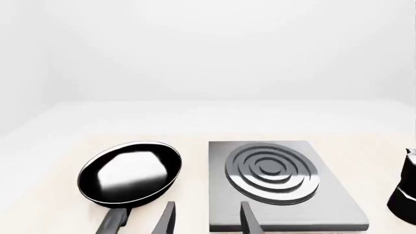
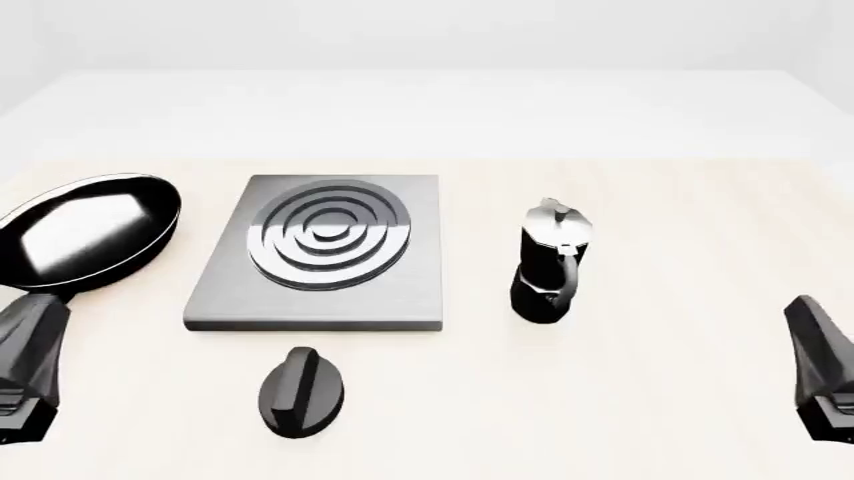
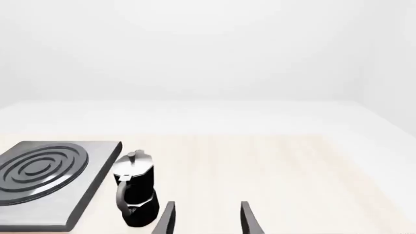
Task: Turn on the stove and put the frying pan on it.
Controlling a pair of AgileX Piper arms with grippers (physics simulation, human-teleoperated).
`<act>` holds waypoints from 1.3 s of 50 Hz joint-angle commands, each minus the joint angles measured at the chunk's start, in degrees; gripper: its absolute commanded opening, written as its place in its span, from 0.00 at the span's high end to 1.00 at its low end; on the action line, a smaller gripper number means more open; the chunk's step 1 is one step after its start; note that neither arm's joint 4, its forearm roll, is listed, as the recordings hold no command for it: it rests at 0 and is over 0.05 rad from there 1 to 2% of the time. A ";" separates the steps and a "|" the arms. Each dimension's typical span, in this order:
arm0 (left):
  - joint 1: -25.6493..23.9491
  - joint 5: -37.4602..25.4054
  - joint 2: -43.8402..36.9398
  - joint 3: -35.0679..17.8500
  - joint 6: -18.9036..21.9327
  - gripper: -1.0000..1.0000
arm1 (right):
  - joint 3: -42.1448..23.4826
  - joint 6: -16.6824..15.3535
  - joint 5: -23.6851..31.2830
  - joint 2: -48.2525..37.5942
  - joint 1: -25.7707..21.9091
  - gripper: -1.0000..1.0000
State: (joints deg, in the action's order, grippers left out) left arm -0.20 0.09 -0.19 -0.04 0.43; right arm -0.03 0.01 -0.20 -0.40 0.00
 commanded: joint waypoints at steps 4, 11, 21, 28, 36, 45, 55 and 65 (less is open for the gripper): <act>-0.84 2.64 -4.72 -0.08 -1.30 0.00 | -0.03 -0.56 -3.18 -4.27 -0.63 0.00; -2.08 3.53 -6.14 0.00 0.53 0.00 | 0.01 -1.38 -4.75 -6.34 -1.25 0.00; -9.51 1.91 -11.48 -1.31 0.40 0.00 | 0.00 -2.21 -4.82 -6.70 -2.71 0.00; -15.15 -0.73 -18.14 -3.26 -0.75 0.00 | -0.02 -2.06 -4.86 -6.83 -3.62 0.00; -22.85 -13.05 -21.40 -9.29 -2.34 0.00 | 0.01 -2.88 -2.97 -5.06 -4.89 0.00; -30.28 -20.92 -27.85 -13.23 -1.55 0.00 | 0.02 -1.17 -0.69 -3.00 -5.64 0.00; -36.90 -19.87 -31.63 -12.29 -6.22 0.00 | 0.02 -1.00 -0.48 -3.21 -6.48 0.00; -39.47 -16.35 -35.33 -10.81 -7.30 0.00 | 0.02 -0.91 0.88 -2.09 -6.59 0.00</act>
State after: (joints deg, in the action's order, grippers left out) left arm -35.96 -17.55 -31.59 -11.30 -5.26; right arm -0.01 -1.11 -0.60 -3.49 -6.22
